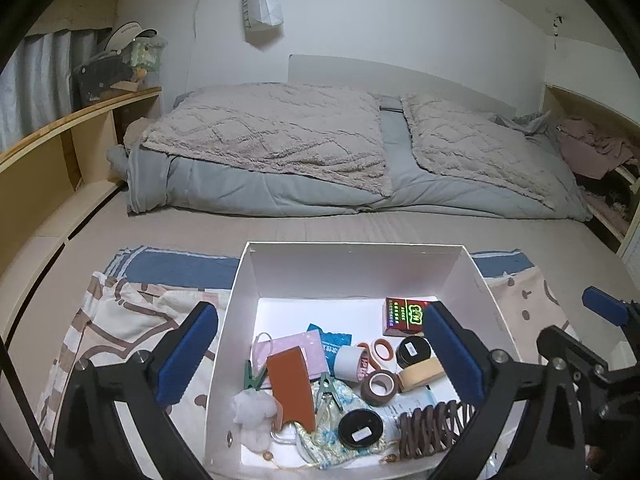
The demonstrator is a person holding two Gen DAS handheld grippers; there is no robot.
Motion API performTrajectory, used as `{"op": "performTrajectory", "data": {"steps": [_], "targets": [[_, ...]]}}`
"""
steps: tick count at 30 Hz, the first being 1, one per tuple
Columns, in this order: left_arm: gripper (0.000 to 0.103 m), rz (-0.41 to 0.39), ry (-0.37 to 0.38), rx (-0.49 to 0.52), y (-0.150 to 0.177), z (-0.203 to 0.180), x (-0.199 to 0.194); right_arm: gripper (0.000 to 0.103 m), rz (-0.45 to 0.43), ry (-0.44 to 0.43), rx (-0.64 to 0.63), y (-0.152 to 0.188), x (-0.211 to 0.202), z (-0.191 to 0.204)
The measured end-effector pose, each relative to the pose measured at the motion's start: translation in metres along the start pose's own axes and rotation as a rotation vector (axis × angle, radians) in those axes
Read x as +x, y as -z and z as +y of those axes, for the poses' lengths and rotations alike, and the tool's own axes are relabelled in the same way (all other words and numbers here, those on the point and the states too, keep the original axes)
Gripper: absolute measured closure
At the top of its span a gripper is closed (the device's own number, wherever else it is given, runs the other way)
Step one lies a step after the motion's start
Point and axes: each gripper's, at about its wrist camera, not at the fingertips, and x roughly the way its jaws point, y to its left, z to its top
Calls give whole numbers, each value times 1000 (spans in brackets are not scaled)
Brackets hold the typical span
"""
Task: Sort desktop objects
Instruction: 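Raise both open grippers up and away from the white box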
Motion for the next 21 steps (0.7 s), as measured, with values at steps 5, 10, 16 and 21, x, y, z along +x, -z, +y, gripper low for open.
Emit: {"op": "performTrajectory", "data": {"steps": [5,10,16,21], "targets": [[0,-10,-10,39,2,-4,-16,0,13,1,3,0,-6,2],[0,-23,-14,55,1,-4,-33,0,12,21,-11,2,-18,5],[0,-16,-19,40,0,-2,-53,0,-2,22,-15,4,-40,10],[0,-34,-21,58,4,-3,-75,0,-24,12,-34,7,-61,19]]}}
